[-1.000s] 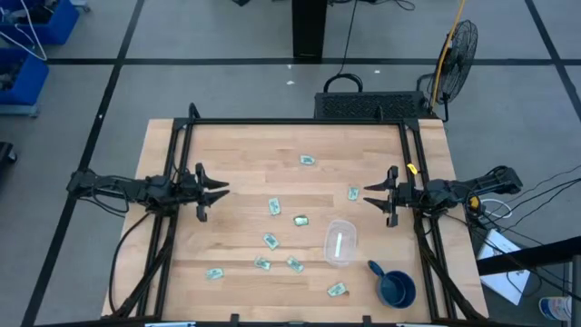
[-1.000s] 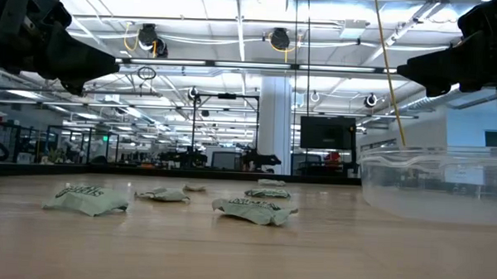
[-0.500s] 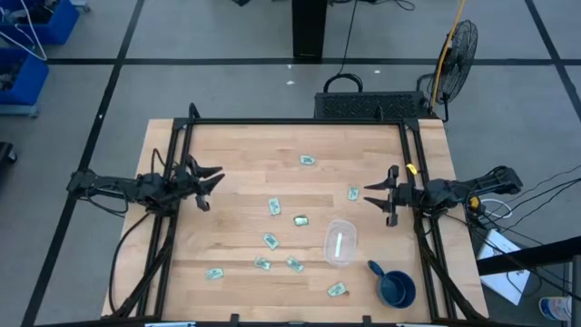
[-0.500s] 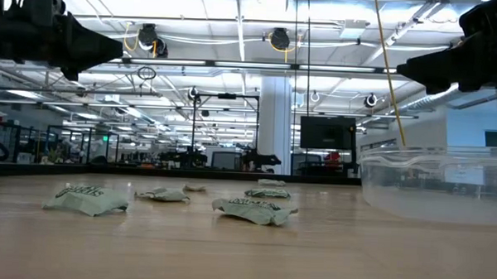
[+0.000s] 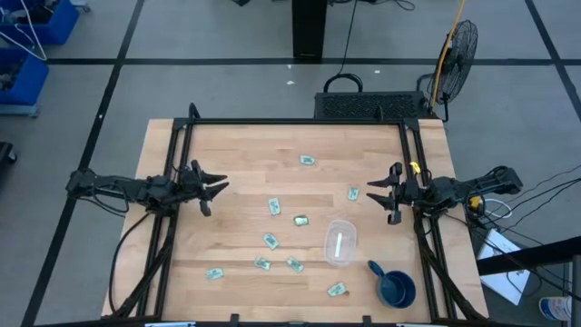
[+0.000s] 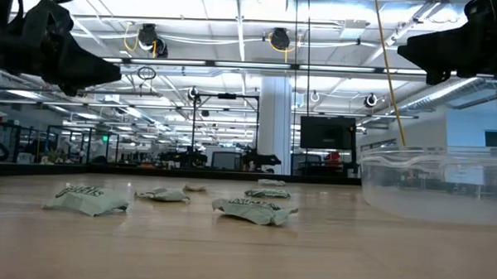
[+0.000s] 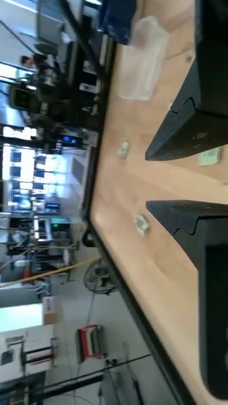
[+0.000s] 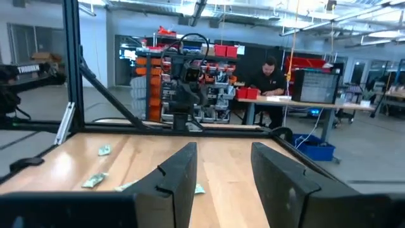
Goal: Pick and place Stevia / Truvia into bins
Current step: Put the stevia packet into the transparent container
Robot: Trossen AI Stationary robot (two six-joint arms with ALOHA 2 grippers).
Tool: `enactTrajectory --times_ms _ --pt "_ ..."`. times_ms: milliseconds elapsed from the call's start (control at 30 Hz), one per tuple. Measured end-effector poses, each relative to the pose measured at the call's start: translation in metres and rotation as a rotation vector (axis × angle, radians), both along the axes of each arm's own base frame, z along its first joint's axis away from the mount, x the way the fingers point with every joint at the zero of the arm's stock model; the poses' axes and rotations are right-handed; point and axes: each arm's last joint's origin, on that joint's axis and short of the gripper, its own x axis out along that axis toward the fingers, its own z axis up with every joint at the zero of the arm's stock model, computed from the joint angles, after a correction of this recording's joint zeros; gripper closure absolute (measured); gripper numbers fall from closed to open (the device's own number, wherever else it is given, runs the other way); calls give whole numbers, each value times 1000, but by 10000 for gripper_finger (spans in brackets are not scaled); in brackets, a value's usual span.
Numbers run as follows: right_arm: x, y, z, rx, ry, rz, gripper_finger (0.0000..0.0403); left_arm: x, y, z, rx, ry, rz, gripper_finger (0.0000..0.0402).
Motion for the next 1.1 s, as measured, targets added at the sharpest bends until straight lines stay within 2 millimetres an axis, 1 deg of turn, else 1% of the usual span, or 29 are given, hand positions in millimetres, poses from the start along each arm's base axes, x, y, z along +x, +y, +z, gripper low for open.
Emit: enactTrajectory --times_ms 100,233,333,400,467,567,633,733,867,967,1100 --pt "0 0 0 1 0 -8 261 0 0 1 -1 -9 4 286" --pt "2 -3 5 18 -44 -99 261 0 2 1 0 -9 25 286" --pt "7 -5 2 -17 22 -153 261 0 4 2 -12 -22 47 286" --pt "11 -6 13 -3 47 -185 261 0 6 5 -38 -60 63 286" --pt "17 -7 21 25 135 -198 261 0 7 9 -57 -112 69 286" --pt "27 -9 18 54 397 -245 261 -1 8 21 -51 -227 54 286" --pt "35 -13 18 85 534 -297 261 -2 9 28 -11 -292 61 286" --pt "45 -19 2 145 712 -387 261 -3 10 36 36 -326 82 286" --pt "51 -29 -31 238 883 -458 261 0 11 53 23 -285 95 286" --pt "56 -36 -48 305 942 -431 261 4 12 71 13 -188 102 286" --pt "63 -45 -53 341 930 -410 261 13 14 95 11 -39 123 286"
